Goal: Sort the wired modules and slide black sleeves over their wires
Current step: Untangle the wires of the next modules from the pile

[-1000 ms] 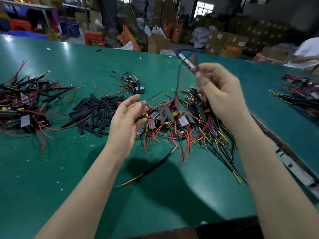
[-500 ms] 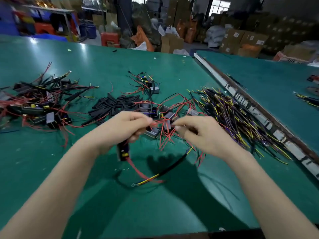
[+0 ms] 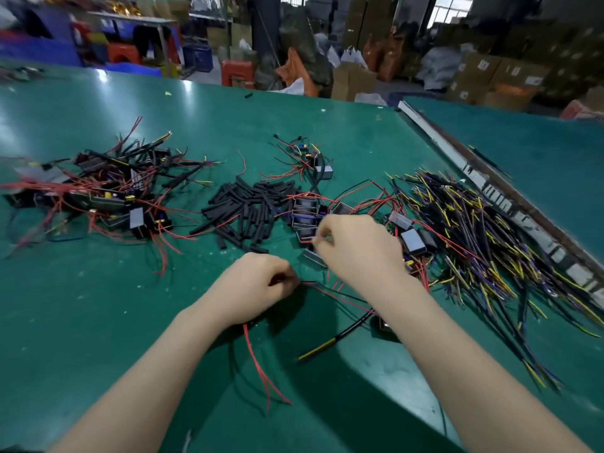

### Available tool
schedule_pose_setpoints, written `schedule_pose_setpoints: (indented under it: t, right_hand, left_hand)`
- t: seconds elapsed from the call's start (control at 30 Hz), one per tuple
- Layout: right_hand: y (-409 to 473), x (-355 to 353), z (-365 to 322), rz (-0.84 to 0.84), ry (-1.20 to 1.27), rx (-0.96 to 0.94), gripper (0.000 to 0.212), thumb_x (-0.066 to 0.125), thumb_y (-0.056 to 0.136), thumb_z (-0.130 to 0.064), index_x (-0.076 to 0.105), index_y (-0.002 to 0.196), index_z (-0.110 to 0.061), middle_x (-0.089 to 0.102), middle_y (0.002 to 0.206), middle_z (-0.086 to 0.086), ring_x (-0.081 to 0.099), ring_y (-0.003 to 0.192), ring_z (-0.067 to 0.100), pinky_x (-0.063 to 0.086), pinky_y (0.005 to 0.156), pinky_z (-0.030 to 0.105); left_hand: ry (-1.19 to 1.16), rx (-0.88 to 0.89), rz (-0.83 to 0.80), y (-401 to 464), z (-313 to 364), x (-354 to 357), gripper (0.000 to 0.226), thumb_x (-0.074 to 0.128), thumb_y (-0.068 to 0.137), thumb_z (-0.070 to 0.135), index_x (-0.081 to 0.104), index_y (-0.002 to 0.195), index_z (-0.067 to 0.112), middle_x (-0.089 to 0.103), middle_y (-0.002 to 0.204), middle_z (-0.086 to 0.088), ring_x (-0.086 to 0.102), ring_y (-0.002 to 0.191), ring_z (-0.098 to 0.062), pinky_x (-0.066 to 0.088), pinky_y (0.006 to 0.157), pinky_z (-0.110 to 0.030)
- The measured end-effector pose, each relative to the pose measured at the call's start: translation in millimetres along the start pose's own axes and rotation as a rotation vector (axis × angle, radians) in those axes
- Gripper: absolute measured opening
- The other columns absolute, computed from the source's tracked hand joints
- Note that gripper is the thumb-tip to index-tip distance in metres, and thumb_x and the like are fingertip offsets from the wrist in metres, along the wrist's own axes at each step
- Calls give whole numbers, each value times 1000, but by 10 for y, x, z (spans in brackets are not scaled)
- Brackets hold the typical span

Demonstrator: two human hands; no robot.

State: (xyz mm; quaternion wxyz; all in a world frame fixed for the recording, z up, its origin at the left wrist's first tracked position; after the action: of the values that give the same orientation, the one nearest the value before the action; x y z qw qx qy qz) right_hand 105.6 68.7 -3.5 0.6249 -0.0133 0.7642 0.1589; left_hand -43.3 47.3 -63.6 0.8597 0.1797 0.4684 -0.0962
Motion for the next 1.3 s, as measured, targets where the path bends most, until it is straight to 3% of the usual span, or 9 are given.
schedule_pose_setpoints:
  t: [0.23, 0.47, 0.57, 0.67, 0.83, 1.0, 1.1, 1.2, 1.3]
  right_hand:
    - [401, 324, -608, -326, 193, -118, 19, 61, 87, -22, 69, 102, -31, 65, 115, 1, 59, 106, 28, 51, 85, 38]
    - [594, 583, -754, -468, 149, -115, 19, 68, 85, -28, 69, 99, -16, 67, 103, 6, 62, 96, 29, 52, 83, 43]
    - [607, 571, -740, -465, 25, -129, 16, 58, 86, -19, 63, 99, -11, 61, 95, 7, 57, 88, 31, 44, 74, 37]
    - [625, 541, -764, -401, -65, -130, 10, 54, 87, -15, 48, 79, -12, 46, 77, 2, 50, 81, 29, 37, 70, 36]
    - [668, 595, -1015, -333, -43, -182, 19, 57, 93, -24, 59, 110, -14, 57, 114, 8, 57, 101, 32, 37, 73, 36]
    - [658, 680, -990, -364, -74, -235, 12, 48, 95, -9, 48, 107, -6, 55, 106, 13, 55, 97, 35, 36, 71, 39]
    - [618, 563, -820, -299, 88, -228, 10, 47, 95, -9, 38, 98, -8, 51, 89, 9, 49, 84, 31, 40, 69, 38]
    - [503, 337, -477, -173, 416, -184, 10, 58, 87, -11, 52, 90, -19, 60, 83, 2, 54, 80, 23, 41, 71, 28]
    - [248, 140, -100, -53, 783, -137, 26, 58, 86, -10, 57, 84, -35, 67, 81, 3, 55, 67, 16, 41, 64, 25]
  left_hand:
    - [-86, 49, 67, -32, 33, -10, 32, 61, 88, 19, 42, 64, 28, 47, 61, 2, 50, 67, -35, 45, 59, -42]
    - [-87, -64, -13, -16, -49, 60, 27, 58, 89, 32, 50, 66, 22, 59, 68, -5, 49, 66, -29, 48, 63, -41]
    - [-85, -84, -11, -13, -47, 60, 35, 59, 89, 32, 41, 58, 28, 50, 59, 4, 42, 62, -24, 46, 57, -36]
    - [-112, -83, 31, -12, -6, 41, 41, 61, 86, 23, 36, 56, 32, 44, 55, 11, 44, 62, -22, 39, 56, -31]
    - [-124, -62, 42, -3, -6, 40, 9, 58, 84, 12, 60, 86, 3, 64, 91, -19, 56, 85, -37, 46, 69, -41]
    - [-88, -116, 25, -50, -3, 62, 15, 60, 86, 23, 51, 75, 17, 57, 76, -11, 54, 79, -35, 31, 58, -30]
    - [-92, -126, 4, -58, -13, 58, 22, 58, 86, 32, 51, 66, 27, 56, 68, 5, 58, 79, -27, 38, 60, -30]
    - [-124, -134, -2, -30, -44, 50, 11, 57, 88, 37, 66, 90, 30, 69, 86, 0, 61, 85, -24, 50, 74, -35]
    - [-143, -100, 40, -9, -34, 45, 13, 59, 89, 32, 69, 94, 26, 70, 85, 2, 61, 83, -19, 47, 75, -28]
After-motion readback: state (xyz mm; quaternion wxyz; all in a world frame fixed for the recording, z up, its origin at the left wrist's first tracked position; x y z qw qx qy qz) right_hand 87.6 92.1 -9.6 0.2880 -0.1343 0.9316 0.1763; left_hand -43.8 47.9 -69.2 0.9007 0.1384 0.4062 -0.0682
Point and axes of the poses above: each hand's wrist, its own y-axis towards the middle knuckle, its own x-axis out of the palm, z = x × y, the point moved 3 cm from there along y, towards the middle knuckle
